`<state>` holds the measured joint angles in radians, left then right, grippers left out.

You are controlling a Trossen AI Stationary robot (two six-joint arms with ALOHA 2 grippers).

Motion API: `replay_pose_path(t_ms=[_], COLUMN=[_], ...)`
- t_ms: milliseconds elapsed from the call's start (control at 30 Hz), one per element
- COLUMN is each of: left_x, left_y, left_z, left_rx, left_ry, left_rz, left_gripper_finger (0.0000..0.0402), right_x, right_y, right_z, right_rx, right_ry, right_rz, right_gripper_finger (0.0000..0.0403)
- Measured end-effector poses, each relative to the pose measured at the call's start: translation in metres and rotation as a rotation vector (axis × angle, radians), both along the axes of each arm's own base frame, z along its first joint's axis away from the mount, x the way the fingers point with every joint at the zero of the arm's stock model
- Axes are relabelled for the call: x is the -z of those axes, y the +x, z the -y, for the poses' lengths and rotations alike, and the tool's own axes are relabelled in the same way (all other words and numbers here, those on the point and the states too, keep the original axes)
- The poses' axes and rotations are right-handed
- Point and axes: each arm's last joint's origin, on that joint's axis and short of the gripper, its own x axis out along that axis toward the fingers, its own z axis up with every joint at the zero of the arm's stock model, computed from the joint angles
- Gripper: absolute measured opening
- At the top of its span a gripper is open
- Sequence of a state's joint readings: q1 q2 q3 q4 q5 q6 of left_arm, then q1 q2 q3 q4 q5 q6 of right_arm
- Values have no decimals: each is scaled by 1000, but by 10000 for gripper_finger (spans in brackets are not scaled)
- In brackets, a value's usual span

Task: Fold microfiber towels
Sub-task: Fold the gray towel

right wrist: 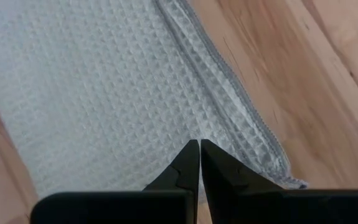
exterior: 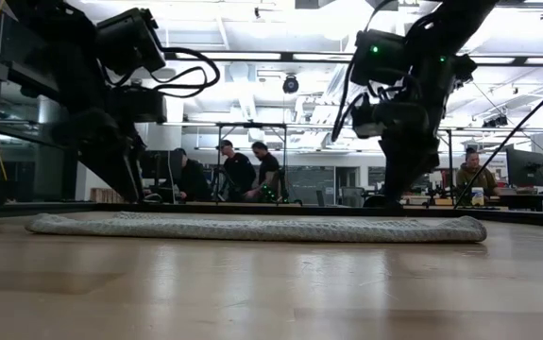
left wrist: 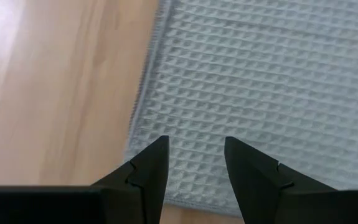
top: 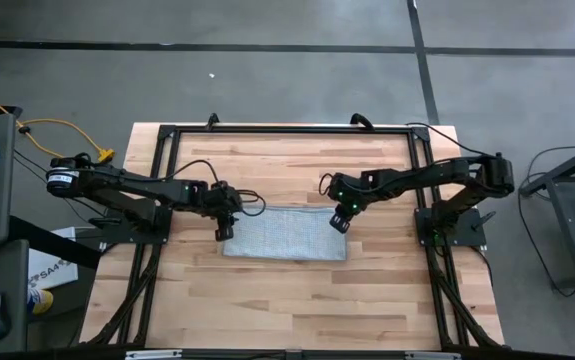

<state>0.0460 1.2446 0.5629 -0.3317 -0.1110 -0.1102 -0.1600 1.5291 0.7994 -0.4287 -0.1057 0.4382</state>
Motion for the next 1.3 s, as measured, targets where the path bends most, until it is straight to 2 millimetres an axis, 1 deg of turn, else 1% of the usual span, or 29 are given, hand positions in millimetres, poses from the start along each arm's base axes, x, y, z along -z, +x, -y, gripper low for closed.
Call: replay_pose_path(t_ms=[167, 267, 400, 567, 700, 833, 1000, 1100, 1300], left_x=[0, 0, 0, 0, 0, 1, 3, 3, 2], left_y=[0, 0, 0, 0, 0, -2, -6, -8, -12], left_z=[0, 0, 0, -1, -1, -3, -20, -30, -45], left_rx=[-3, -5, 0, 17, 53, 65, -11, -24, 27], left_ry=[4, 9, 15, 40, 71, 80, 60, -2, -167], left_rz=[0, 0, -1, -6, -19, -37, -70, -61, -11], left_gripper_finger=[155, 155, 166, 211, 236, 241, 242, 242, 242], right_x=[0, 0, 0, 0, 0, 0, 1, 1, 1], right_y=[0, 0, 0, 0, -1, -2, -6, -8, -11], right_z=[0, -1, -1, 0, 3, 10, 21, 26, 32], right_rx=[-33, -53, -50, -40, -12, 13, 34, 41, 5], right_ry=[2, 13, 6, -28, -88, -87, -94, -72, -16], right_rz=[4, 7, 6, 1, -11, -12, -32, -40, -28], right_gripper_finger=[10, 25, 72, 138, 170, 179, 180, 180, 180])
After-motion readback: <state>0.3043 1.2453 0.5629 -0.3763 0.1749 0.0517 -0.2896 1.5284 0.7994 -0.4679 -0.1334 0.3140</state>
